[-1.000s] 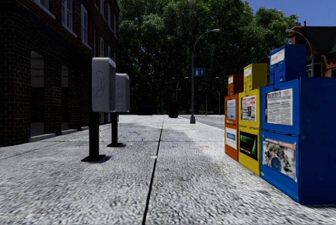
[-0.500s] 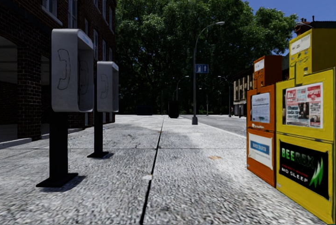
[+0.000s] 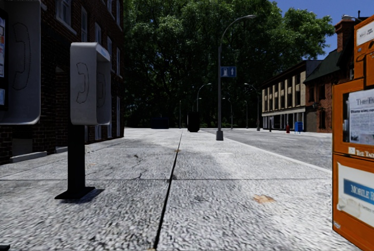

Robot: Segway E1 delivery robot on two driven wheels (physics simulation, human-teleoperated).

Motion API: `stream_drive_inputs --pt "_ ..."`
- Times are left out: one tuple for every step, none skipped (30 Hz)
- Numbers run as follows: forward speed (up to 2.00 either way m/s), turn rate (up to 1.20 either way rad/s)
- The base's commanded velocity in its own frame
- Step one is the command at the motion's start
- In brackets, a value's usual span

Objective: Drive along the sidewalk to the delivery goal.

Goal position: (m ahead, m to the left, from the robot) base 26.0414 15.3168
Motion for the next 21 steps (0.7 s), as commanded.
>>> stream_drive_inputs --pt "2.0 0.0" --pt "2.0 0.0" --pt "2.0 0.0" --pt "2.0 0.0" --pt "2.0 0.0" --pt "2.0 0.0" --pt "2.0 0.0" --pt "2.0 0.0" --pt "2.0 0.0" --pt "2.0 0.0" --pt "2.0 0.0" --pt "2.0 0.0" --pt "2.0 0.0" --pt "2.0 0.0" --pt "2.0 0.0" --pt "2.0 0.0" --pt "2.0 0.0" --pt "2.0 0.0" --pt "2.0 0.0" --pt "2.0 0.0" --pt "2.0 0.0"
